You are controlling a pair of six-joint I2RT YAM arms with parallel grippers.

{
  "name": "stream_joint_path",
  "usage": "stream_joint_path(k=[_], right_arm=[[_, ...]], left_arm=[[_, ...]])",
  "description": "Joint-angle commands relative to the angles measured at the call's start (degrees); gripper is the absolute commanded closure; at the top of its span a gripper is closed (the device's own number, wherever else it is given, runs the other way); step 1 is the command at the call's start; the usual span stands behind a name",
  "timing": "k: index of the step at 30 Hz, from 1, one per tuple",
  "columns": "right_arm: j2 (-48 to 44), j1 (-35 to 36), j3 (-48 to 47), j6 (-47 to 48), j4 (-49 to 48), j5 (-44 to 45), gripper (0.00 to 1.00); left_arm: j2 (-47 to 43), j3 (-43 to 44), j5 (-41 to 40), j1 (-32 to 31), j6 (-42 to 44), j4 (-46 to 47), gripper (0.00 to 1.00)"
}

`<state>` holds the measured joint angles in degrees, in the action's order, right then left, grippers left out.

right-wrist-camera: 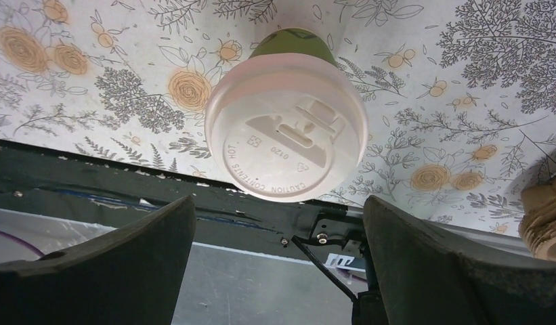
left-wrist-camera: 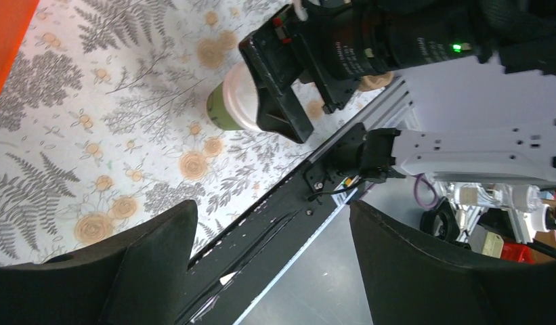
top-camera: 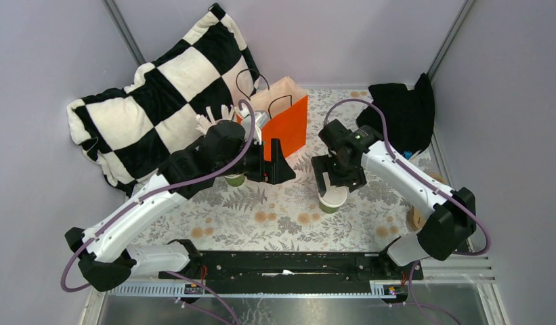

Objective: Pack the takeout coffee

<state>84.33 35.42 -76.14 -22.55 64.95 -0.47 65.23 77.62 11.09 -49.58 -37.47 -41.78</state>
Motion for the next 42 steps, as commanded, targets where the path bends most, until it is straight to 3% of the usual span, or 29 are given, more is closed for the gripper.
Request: stream_joint_path(k=[1, 34, 39, 42], right_arm=[[1.0, 2.5, 0.2, -2.3, 0.3, 4.7, 0.0], [6.5, 5.5, 0.0, -3.7, -2.9, 11.7, 0.12], [5.0, 5.4, 0.3, -4.4, -2.5, 12.5, 0.2], [3.2, 5.4, 0.8, -4.8, -2.2, 13.2, 0.21]], left_arm=[[1.3, -0.6, -3.3, 0.3, 1.2, -2.3, 0.13], [1.0, 1.7, -5.4, 0.3, 3.0, -6.0, 0.13], [0.7, 4.5, -10.5, 0.6, 2.1, -9.0, 0.13], [1.0, 8.4, -19.0, 1.6, -0.8, -14.0, 0.13]])
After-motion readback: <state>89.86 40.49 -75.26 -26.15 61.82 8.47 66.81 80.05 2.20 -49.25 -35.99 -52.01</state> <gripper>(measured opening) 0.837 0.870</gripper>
